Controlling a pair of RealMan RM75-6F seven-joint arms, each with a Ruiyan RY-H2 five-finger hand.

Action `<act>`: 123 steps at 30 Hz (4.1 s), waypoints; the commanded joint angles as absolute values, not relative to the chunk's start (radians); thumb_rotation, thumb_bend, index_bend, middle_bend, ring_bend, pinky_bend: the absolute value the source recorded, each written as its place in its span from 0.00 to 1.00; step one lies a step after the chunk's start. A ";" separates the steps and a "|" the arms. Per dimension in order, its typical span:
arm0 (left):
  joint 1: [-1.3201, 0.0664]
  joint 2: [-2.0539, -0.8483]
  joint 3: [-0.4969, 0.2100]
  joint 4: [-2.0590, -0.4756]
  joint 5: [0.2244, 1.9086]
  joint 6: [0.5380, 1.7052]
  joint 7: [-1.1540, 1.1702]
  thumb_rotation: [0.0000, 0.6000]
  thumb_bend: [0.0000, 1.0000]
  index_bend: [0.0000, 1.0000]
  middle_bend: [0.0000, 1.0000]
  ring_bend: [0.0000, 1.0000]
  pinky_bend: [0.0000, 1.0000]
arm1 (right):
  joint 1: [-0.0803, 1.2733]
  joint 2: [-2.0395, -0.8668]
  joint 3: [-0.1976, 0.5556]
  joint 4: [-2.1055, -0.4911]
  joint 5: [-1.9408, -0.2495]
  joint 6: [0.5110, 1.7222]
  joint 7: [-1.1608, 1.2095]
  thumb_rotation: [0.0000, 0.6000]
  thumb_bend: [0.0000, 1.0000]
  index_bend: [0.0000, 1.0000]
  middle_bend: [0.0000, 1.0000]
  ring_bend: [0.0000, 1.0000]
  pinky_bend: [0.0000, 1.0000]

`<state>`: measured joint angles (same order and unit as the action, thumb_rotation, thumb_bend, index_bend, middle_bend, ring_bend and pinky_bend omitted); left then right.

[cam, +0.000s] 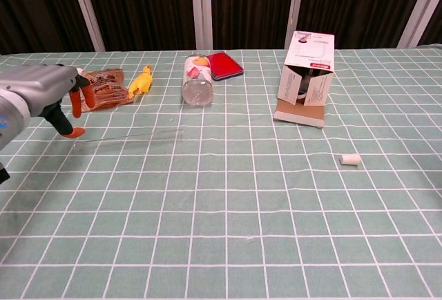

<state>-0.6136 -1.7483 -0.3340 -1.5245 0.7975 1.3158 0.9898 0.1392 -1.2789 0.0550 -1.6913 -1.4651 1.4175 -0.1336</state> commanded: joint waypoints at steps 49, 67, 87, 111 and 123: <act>-0.726 -1.924 -0.318 -1.330 0.683 1.299 0.974 1.00 0.57 0.48 0.48 0.09 0.00 | 0.131 -1.263 0.057 -1.709 -1.463 1.412 -0.083 1.00 0.35 0.00 0.00 0.00 0.00; -0.693 -1.819 -0.212 -1.416 0.950 1.281 0.771 1.00 0.71 0.50 0.50 0.10 0.00 | 0.132 -1.262 0.059 -1.710 -1.458 1.407 -0.088 1.00 0.35 0.00 0.00 0.00 0.00; -0.653 -1.593 -0.174 -1.524 1.250 1.274 0.442 1.00 0.71 0.50 0.50 0.10 0.00 | 0.276 -1.397 0.140 -1.724 -1.291 1.240 -0.366 1.00 0.35 0.34 0.07 0.00 0.00; -0.624 -1.502 -0.205 -1.601 1.273 1.274 0.381 1.00 0.71 0.50 0.50 0.09 0.00 | 0.447 -1.667 0.228 -1.479 -1.033 1.163 -0.587 1.00 0.35 0.45 0.14 0.00 0.00; -0.626 -1.511 -0.211 -1.573 1.268 1.258 0.369 1.00 0.71 0.50 0.50 0.09 0.00 | 0.471 -1.698 0.227 -1.433 -0.997 1.162 -0.594 1.00 0.35 0.47 0.15 0.01 0.00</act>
